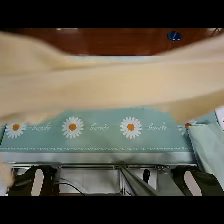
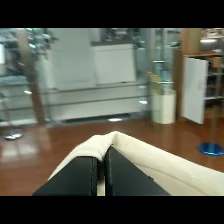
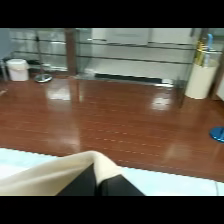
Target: Fold the shirts.
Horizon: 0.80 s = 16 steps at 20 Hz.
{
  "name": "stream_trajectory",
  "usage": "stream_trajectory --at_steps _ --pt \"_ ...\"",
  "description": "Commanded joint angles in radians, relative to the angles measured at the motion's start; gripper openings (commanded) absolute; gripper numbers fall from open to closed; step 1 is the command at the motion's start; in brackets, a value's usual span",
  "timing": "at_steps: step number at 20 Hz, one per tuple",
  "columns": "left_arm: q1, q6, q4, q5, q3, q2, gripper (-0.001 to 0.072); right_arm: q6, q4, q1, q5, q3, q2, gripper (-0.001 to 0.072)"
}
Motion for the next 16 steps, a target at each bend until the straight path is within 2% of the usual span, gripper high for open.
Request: stream_trajectory --at_steps 1,5,7,9,13,16 --pt "-0.131 -0.085 0.319 0.010 0.011 0.080 0.0022 0.034 -0.085 -0.005 0.079 0.009 0.059 0.0020" --pt "-0.153 -0.105 0.316 -0.036 -0.043 0.027 0.0022 0.029 -0.017 -0.085 0.116 -0.077 0.059 0.0020" --pt "-0.153 -0.134 0.313 -0.063 -0.116 -0.013 0.0022 0.020 0.039 -0.108 0.122 -0.199 0.059 0.0020" --pt "-0.153 -0.134 0.248 -0.064 -0.213 -0.077 0.0022 0.011 0.085 -0.108 0.085 -0.356 0.059 0.0020" --pt "-0.156 -0.097 0.031 -0.021 -0.373 -0.290 0.0022 -0.046 0.209 -0.107 -0.125 -0.734 0.030 0.0020" --pt "-0.183 -0.087 -0.007 0.097 -0.410 -0.509 0.0022 -0.145 0.292 -0.106 -0.306 -0.923 -0.092 0.0020"
